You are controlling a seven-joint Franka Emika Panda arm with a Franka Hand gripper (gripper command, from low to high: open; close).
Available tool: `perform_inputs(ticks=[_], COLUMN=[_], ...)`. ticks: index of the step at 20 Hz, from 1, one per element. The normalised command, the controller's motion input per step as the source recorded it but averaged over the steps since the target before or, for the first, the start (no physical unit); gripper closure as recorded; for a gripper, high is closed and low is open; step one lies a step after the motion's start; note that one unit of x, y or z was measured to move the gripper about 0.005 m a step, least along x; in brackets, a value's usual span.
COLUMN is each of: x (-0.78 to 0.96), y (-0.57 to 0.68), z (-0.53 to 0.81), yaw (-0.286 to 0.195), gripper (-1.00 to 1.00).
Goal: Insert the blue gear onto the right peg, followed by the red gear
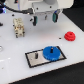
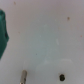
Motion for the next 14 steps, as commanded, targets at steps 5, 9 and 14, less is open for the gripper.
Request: perform_inputs(ticks=[5, 9, 14], x=[0.2, -0.67, -0.52], y=[0.26, 0.22, 0.18], z=[0.14, -0.19, -0.16], yaw=[0.0, 0.0, 0.0], gripper=[-1.0, -1.0, -1.0])
